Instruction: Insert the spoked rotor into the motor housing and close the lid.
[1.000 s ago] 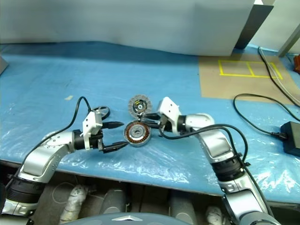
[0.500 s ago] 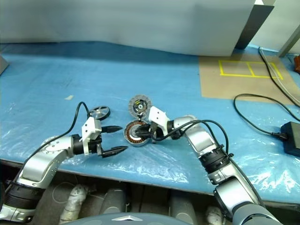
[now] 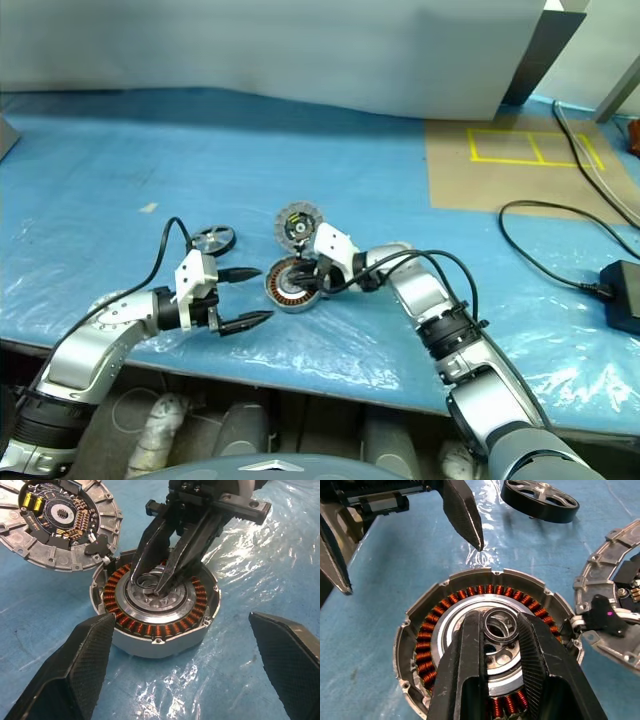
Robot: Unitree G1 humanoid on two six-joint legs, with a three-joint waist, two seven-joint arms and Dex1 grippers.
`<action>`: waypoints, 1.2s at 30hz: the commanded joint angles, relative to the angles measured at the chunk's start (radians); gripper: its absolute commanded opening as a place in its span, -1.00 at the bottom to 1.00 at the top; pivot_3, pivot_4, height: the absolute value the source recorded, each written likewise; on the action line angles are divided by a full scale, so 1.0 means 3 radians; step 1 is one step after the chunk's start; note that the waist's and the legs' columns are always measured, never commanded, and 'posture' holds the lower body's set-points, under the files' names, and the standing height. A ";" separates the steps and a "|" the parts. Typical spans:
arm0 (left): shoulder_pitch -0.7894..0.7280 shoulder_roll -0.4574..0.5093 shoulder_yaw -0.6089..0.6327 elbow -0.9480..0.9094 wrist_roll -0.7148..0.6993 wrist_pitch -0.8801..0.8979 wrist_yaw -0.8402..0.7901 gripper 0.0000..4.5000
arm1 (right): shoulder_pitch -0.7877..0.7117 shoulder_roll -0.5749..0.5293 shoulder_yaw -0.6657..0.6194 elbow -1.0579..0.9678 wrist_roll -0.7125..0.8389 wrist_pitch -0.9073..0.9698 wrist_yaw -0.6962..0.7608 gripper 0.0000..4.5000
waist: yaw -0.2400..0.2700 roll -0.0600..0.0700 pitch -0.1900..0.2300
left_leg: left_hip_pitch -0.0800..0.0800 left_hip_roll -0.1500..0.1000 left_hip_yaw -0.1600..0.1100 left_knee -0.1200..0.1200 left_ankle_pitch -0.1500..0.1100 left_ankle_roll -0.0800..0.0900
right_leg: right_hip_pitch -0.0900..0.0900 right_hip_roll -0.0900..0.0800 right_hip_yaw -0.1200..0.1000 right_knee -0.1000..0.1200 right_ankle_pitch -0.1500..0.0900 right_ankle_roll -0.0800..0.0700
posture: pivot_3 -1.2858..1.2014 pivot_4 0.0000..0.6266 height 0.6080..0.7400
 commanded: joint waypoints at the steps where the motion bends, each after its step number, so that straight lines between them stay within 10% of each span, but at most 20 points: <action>1: -0.0025 -0.0006 0.0010 -0.0036 -0.0007 -0.0076 -0.0007 1.00 | -0.0012 -0.0021 -0.0023 -0.0001 -0.0034 -0.0091 0.0041 -0.73 | 0.0000 0.0000 0.0000 | 0.0000 0.0000 0.0000 0.0000 0.0000 0.0000 | 0.0000 0.0000 0.0000 0.0000 0.0000 0.0000 | 0.03 -0.52 1.00; 31: -0.0035 -0.0016 0.0003 0.0053 0.0028 -0.0092 -0.0001 1.00 | 0.0165 -0.0005 0.0158 -0.0013 -0.0322 -0.0326 0.0034 -0.73 | -0.0014 -0.0001 -0.0001 | 0.0006 0.0002 0.0000 0.0001 -0.0001 0.0001 | 0.0004 0.0000 0.0001 0.0002 0.0000 0.0000 | 0.03 -0.52 1.00; 36: -0.0028 -0.0012 0.0000 0.0044 0.0024 -0.0082 -0.0002 1.00 | 0.0198 -0.0001 0.0155 -0.0029 -0.0345 -0.0331 0.0013 0.02 | -0.0011 -0.0001 -0.0001 | 0.0007 0.0000 0.0000 0.0002 -0.0001 0.0002 | 0.0007 0.0000 0.0001 0.0001 0.0000 0.0000 | 0.03 -0.52 1.00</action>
